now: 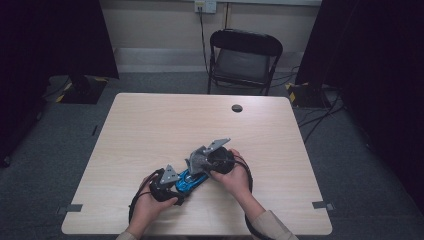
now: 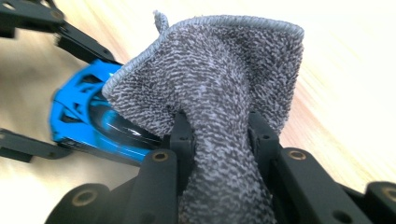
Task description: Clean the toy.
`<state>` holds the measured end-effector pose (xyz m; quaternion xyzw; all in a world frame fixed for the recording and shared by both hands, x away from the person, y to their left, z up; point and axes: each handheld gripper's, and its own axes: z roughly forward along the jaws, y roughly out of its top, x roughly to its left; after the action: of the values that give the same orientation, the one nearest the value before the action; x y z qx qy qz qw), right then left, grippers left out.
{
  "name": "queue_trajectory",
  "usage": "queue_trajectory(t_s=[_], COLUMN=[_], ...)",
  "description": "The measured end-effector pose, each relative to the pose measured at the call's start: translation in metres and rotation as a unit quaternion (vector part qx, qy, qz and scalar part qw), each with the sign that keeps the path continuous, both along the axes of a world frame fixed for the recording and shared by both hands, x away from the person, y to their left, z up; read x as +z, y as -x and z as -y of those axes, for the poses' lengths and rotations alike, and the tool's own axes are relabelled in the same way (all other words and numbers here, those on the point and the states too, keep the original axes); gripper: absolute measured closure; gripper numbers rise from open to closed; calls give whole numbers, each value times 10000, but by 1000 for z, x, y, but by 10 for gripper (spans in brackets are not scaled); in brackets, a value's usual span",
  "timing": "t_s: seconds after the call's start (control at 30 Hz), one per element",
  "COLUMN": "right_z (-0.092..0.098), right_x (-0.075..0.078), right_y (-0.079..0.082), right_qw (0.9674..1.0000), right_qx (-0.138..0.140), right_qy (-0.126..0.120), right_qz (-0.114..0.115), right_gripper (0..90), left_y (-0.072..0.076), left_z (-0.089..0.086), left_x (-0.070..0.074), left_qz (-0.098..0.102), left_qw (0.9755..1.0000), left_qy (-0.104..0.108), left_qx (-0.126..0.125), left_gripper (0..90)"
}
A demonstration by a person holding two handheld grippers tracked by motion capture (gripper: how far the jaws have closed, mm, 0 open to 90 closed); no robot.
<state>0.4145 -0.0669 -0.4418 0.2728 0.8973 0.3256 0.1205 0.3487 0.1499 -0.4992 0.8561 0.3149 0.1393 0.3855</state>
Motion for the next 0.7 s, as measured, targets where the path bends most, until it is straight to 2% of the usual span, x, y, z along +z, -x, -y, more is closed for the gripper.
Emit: queue_trajectory(t_s=[0.13, 0.3, 0.33, 0.37, 0.53, 0.7], right_z=[-10, -36, -36, -43, -49, -45], right_x=[7, 4, 4, -2, -8, -8], right_y=[11, 28, 28, 32, 37, 34], right_qw=[9992, 9958, 9958, 9944, 9925, 9929], right_qx=[333, 910, 910, 1056, 1213, 1178], right_qy=[-241, -62, -62, -62, -95, -97], right_qz=[-16, 0, 0, -49, -103, -100], right_gripper=[695, 694, 694, 693, 693, 693], left_y=[0, 1, 1, 1, 1, 1], left_z=[0, 0, 0, 0, 0, 0], left_x=[0, 0, 0, 0, 0, 0], left_qz=[-5, -10, -10, -8, -1, 0], left_qw=[10000, 10000, 10000, 10000, 10000, 10000], left_qy=[-9, -4, -4, -4, -14, -13], left_qx=[13, 30, 30, 36, 29, 28], left_gripper=[233, 233, 233, 233, 233, 233])
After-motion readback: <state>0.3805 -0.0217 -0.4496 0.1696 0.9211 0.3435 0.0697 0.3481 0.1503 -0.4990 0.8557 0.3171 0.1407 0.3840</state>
